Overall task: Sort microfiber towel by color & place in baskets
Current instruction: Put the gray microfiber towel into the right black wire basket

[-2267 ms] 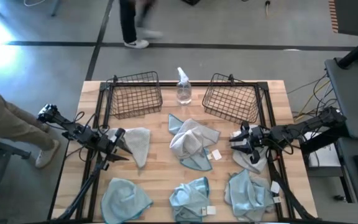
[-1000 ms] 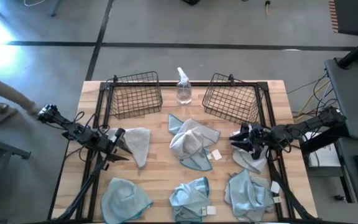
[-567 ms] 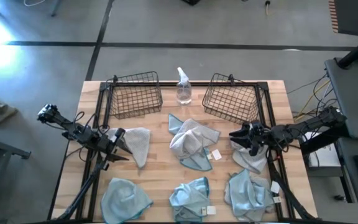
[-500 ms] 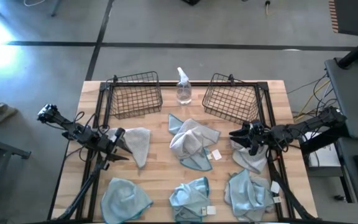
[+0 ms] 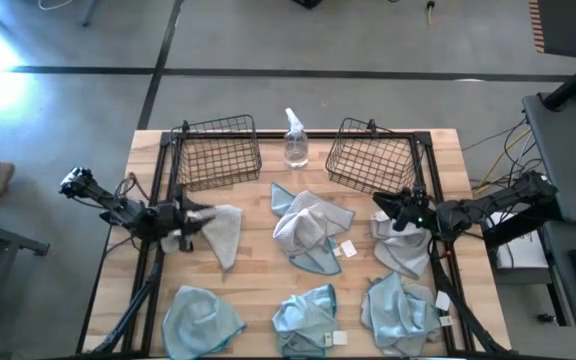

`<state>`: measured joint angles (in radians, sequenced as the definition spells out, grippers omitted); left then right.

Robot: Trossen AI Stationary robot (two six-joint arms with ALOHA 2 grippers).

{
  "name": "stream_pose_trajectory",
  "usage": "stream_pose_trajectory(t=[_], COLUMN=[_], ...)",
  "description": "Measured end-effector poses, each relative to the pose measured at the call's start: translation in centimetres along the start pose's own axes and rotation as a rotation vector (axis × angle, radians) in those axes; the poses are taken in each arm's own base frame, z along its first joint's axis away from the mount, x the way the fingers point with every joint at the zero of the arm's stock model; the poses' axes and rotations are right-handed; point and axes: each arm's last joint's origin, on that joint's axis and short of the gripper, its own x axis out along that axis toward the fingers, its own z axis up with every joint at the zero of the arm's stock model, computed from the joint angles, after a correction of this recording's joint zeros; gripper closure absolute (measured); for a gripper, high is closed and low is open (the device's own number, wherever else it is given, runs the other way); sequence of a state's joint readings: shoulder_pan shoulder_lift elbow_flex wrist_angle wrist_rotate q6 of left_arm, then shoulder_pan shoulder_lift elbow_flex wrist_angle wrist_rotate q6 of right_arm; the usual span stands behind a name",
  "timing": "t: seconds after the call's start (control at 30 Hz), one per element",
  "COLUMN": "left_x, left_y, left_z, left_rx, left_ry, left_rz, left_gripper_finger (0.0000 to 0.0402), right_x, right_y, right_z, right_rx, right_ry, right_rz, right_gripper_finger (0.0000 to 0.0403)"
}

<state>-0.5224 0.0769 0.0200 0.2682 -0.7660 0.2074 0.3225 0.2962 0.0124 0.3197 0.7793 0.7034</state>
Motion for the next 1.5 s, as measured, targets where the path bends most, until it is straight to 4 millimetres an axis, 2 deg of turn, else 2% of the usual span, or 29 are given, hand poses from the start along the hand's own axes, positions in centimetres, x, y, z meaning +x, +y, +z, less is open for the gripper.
stream_pose_trajectory(t=[0.17, 0.27, 0.43, 0.63, 0.77, 0.93, 1.1, 1.3, 1.5], left_x=[-0.2, -0.3, -0.2, -0.2, -0.3, -0.3, -0.5, -0.9, -0.7], left_y=[1.2, 1.4, 1.3, 1.3, 1.3, 1.3, 1.5, 2.0, 2.6], left_z=[1.1, 1.2, 1.3, 1.4, 1.6, 2.3, 3.1, 4.3, 8.1], left_rx=[-0.006, -0.088, -0.253, -0.277, -0.401, -0.568, -0.648, -0.637, -0.533], left_ry=[-0.011, -0.021, -0.068, -0.078, -0.113, -0.196, -0.267, -0.379, -0.419], left_rz=[0.322, 0.383, 0.318, 0.311, 0.289, 0.175, 0.147, 0.122, 0.12], left_gripper_finger=[0.0287, 0.0287, 0.0287, 0.0287, 0.0287, 0.0287, 0.0287, 0.0287, 0.0287], right_x=[0.0, 0.0, 0.0, 0.0, 0.0, 0.0, 0.0, 0.0, -0.1], right_y=[-0.1, -0.1, -0.1, -0.1, -0.1, -0.1, 0.1, 1.0, 4.0], right_z=[0.1, 0.1, 0.1, 0.1, 0.1, 0.1, 0.1, 0.9, 4.4], right_rx=[0.002, 0.006, -0.003, -0.008, -0.007, -0.005, 0.021, 0.047, -0.029], right_ry=[-0.029, -0.031, -0.03, -0.028, -0.028, -0.028, -0.016, -0.014, -0.051], right_rz=[-0.032, -0.032, -0.033, -0.034, -0.034, -0.032, 0.001, 0.09, 0.168], right_gripper_finger=[0.0257, 0.0257, 0.0257, 0.0257, 0.0257, 0.0257, 0.0257, 0.0257, 0.0257])
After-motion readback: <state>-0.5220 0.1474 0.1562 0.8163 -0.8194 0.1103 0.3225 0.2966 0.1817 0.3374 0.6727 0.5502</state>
